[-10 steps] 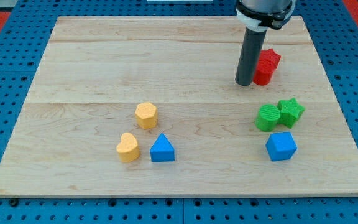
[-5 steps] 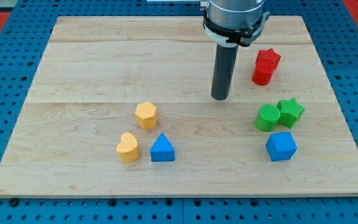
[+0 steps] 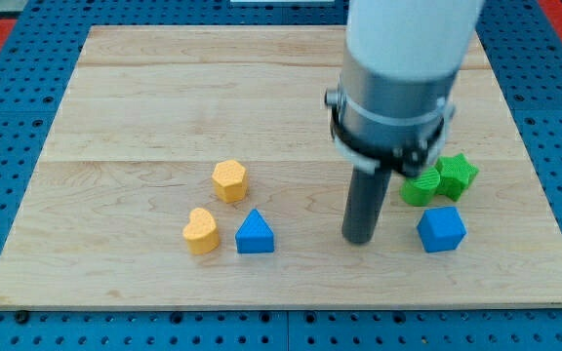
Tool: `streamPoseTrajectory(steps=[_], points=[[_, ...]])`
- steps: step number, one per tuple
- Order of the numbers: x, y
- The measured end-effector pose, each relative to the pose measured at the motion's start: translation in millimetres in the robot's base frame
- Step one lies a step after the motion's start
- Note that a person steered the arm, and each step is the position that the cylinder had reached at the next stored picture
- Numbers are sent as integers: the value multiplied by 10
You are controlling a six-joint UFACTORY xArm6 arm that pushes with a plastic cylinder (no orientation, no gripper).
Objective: Take the yellow hexagon to the center of the board
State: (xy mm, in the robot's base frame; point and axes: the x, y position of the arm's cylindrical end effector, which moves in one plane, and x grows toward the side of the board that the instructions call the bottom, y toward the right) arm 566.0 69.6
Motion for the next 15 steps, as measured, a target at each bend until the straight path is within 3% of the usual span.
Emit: streamPoseTrajectory(steps=[1,2,3,8,10,11,13,14,15], points=[[468,-553],[485,-1280],[338,-1611],[-788,-1146],[-1162,-1703],[-1456,-1325],[-1093,-1088],[-1259,-850],[-1690,-838]])
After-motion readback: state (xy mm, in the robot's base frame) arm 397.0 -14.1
